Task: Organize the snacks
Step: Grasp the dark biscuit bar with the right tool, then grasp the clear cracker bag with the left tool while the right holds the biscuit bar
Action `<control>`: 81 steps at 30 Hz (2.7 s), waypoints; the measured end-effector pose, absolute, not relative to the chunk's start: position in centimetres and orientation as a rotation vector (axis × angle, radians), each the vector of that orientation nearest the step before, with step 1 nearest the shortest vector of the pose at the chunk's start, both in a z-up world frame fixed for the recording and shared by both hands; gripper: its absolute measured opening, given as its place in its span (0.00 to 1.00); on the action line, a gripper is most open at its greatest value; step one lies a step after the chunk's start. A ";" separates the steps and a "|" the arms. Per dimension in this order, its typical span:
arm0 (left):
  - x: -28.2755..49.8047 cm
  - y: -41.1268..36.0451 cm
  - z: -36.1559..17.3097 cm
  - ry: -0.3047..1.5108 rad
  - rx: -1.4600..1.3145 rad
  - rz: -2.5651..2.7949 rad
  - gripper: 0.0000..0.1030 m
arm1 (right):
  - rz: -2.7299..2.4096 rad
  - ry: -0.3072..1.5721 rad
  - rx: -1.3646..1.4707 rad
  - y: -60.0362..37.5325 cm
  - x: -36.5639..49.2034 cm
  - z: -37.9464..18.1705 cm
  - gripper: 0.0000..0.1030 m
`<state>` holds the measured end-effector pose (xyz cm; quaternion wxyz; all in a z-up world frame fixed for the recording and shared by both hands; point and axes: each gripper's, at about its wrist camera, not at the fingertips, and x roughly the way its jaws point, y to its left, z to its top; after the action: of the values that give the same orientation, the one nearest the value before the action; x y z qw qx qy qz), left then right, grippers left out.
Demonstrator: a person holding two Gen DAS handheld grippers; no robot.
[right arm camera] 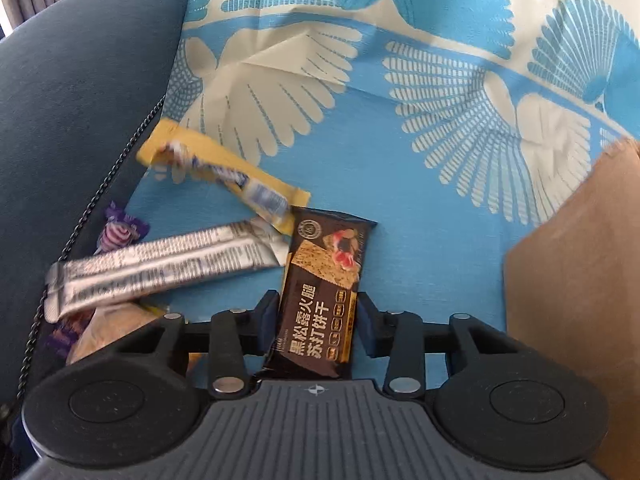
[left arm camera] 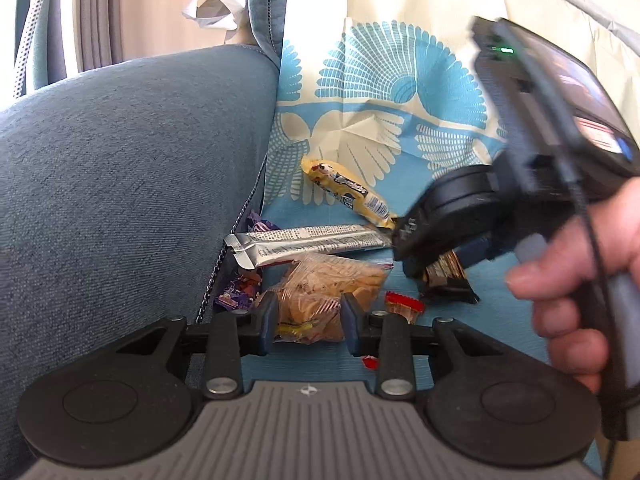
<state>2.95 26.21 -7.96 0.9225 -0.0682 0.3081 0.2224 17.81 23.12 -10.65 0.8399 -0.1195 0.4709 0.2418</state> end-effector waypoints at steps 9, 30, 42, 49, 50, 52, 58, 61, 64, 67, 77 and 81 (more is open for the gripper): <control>1.3 26.0 -6.7 0.587 -0.176 0.431 0.34 | 0.540 0.959 -0.225 19.1 14.2 -6.4 0.40; -6.1 24.9 -3.0 0.763 -0.356 0.338 0.34 | 0.811 0.823 -0.233 6.6 -4.7 -3.8 0.40; -6.8 23.1 -3.5 0.895 -0.381 0.334 0.35 | 0.820 0.801 -0.272 5.2 -7.3 -9.3 0.40; -5.4 21.7 -4.2 0.960 -0.330 0.236 0.42 | 0.795 0.868 -0.232 5.1 -6.0 -10.9 0.40; -5.5 21.8 -4.2 0.940 -0.345 0.243 0.44 | 0.794 0.876 -0.227 5.1 -6.0 -11.0 0.40; -5.9 22.5 -4.2 0.903 -0.397 0.258 0.55 | 0.798 0.878 -0.218 5.1 -5.9 -11.0 0.41; -5.0 24.5 -5.2 0.952 -0.522 0.341 0.74 | 0.800 0.888 -0.209 5.0 -5.6 -11.1 0.42; -4.4 25.2 -5.7 0.983 -0.567 0.344 0.74 | 0.800 0.895 -0.207 5.0 -5.6 -11.1 0.42; -3.9 25.5 -6.1 1.012 -0.574 0.341 0.76 | 0.801 0.896 -0.211 5.0 -5.6 -11.1 0.43; -3.5 25.7 -6.4 1.035 -0.580 0.340 0.77 | 0.801 0.896 -0.210 5.0 -5.6 -11.1 0.43; -1.3 25.0 -7.5 1.101 -0.532 0.345 0.78 | 0.805 0.896 -0.226 4.9 -5.6 -11.4 0.47; -0.8 24.6 -7.7 1.108 -0.502 0.339 0.78 | 0.806 0.895 -0.231 4.9 -5.8 -11.5 0.47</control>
<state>-0.80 24.61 -7.66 0.8071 -0.2348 0.5180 0.1584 -5.76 4.86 -11.50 0.8180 -0.1086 0.4198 0.3780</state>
